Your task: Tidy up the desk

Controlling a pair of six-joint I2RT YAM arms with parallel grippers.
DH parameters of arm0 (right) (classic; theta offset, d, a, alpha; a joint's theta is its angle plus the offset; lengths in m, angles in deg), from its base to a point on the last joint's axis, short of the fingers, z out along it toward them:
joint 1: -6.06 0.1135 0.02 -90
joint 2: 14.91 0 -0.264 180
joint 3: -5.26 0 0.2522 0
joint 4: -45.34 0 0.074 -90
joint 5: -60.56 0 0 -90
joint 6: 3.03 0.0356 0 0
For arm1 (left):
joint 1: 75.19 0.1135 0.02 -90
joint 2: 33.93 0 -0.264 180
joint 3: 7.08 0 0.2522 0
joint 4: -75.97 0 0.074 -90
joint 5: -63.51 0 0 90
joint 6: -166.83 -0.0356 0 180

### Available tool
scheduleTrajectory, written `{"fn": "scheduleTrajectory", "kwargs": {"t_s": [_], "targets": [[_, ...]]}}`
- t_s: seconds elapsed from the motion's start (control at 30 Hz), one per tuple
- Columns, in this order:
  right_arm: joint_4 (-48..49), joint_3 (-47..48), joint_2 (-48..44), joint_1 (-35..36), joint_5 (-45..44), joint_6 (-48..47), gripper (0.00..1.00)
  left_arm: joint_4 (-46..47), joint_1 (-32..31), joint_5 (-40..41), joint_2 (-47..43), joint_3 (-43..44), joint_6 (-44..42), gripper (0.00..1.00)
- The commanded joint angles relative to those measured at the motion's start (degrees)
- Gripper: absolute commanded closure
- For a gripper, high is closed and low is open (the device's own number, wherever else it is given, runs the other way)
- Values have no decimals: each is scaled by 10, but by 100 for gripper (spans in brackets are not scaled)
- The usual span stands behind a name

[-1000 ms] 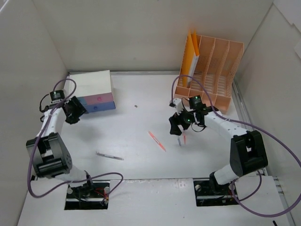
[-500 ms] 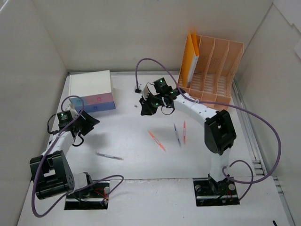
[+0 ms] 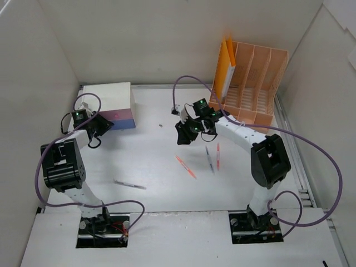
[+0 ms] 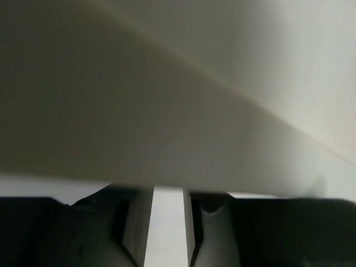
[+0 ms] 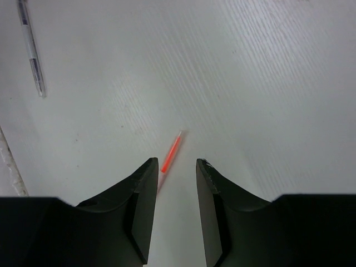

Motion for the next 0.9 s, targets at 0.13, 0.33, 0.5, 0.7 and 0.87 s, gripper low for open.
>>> {"fn": "scheduleTrajectory", "kwargs": {"t_s": [0.13,0.33,0.5,0.7,0.87], "targets": [[29,-33,-66,-36,-10,22,69,1,-11,29,17,58,3,67],[35,-45,-67,-43,-11,32,69,-21,-16,29,15,60,-8,65],[37,-50,-70,-46,-12,35,69,-41,-16,62,-3,53,-30,67],[38,-54,-73,-44,-14,39,68,-55,-16,64,12,76,-42,66],[39,-59,-78,-44,-19,40,69,-35,-22,60,26,71,-39,62]]}}
